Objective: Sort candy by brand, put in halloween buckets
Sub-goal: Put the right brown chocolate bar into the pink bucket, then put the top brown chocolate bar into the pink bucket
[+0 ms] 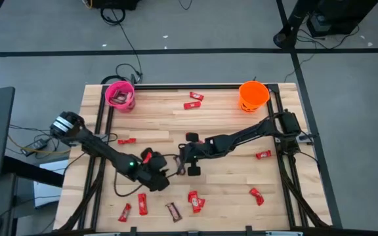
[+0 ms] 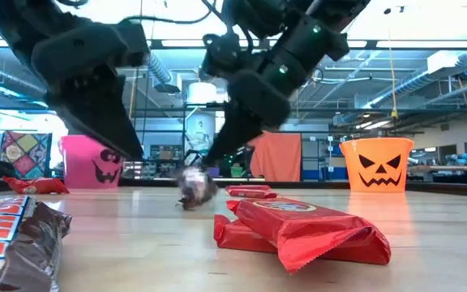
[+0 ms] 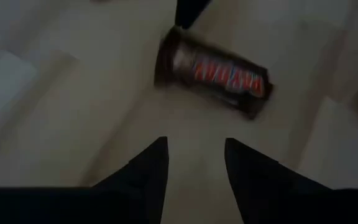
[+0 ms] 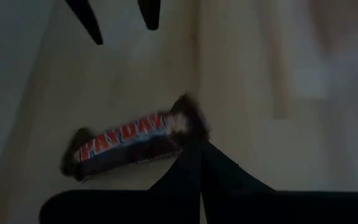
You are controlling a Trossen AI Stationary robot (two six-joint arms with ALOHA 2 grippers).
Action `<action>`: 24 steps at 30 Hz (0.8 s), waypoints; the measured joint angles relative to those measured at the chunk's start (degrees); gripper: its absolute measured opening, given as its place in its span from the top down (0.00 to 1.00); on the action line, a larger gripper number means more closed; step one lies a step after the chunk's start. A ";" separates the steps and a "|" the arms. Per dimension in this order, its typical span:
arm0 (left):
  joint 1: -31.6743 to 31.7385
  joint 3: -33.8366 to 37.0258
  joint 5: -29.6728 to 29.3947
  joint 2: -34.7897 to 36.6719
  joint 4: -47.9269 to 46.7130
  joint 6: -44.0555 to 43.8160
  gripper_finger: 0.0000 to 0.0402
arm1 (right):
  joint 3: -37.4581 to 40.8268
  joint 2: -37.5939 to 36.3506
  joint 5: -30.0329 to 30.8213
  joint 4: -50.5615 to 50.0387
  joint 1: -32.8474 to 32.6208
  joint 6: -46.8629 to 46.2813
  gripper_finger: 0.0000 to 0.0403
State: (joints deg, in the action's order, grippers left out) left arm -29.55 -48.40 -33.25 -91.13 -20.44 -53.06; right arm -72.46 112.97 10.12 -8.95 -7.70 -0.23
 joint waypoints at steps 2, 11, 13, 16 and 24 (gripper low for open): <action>-0.24 0.11 -2.86 2.12 -2.13 0.77 0.59 | -0.03 -0.66 2.62 1.01 0.00 1.86 0.99; 5.08 1.18 -1.26 3.08 -2.08 13.50 0.59 | -0.12 -1.44 14.25 13.37 0.51 12.92 0.99; 7.25 2.47 -2.81 3.45 -2.13 14.84 0.59 | -0.12 -1.44 14.53 15.19 1.63 14.11 0.99; 10.82 4.37 -2.33 4.38 -2.01 17.52 0.59 | -0.12 -1.44 16.29 14.37 3.10 15.22 0.99; 14.60 8.54 3.33 8.10 -1.63 20.96 0.59 | -0.16 -1.44 18.36 12.35 5.86 19.22 0.99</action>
State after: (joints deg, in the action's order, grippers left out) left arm -14.95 -39.86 -29.92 -83.02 -22.07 -32.10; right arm -72.62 111.53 28.48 3.39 -1.84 18.99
